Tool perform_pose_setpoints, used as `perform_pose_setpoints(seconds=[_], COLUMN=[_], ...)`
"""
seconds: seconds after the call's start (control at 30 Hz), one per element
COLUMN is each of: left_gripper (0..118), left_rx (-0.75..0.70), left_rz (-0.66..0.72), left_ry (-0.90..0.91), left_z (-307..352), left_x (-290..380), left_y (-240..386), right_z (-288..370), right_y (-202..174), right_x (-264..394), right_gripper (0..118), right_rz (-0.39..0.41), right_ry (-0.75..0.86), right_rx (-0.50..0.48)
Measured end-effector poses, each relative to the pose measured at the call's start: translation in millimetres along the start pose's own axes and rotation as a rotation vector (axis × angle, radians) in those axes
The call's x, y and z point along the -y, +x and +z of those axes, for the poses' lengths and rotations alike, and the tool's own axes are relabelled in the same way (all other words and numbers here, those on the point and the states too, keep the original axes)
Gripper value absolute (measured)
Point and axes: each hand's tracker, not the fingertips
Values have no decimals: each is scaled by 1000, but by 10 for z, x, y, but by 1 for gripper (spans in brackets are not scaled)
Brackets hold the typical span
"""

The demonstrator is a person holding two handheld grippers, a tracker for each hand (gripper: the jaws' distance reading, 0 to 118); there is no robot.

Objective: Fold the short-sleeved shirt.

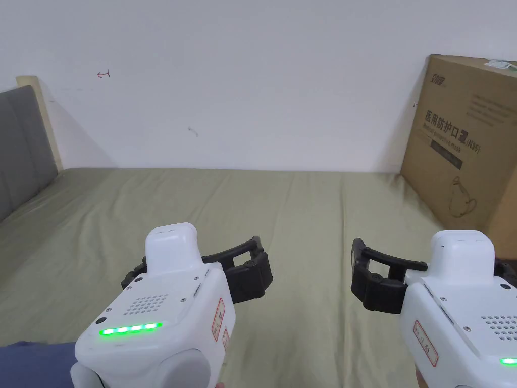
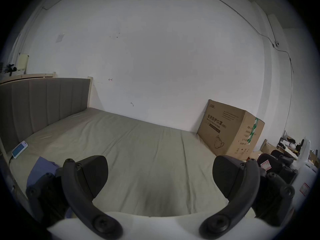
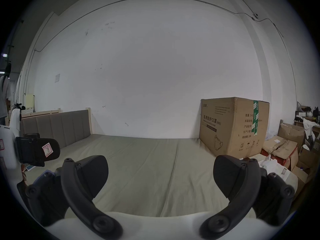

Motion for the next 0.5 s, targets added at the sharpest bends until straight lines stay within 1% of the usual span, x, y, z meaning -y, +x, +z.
perform_pose_setpoints(seconds=[0.5], left_gripper=[118], left_rx=[-6], left_rz=[13], left_ry=[-7], left_z=[51], left_x=[-24], left_y=[-48], right_z=[44], right_y=[-48], right_x=[-20], right_gripper=[118], right_rz=[13], right_ry=[1], right_rx=[-6])
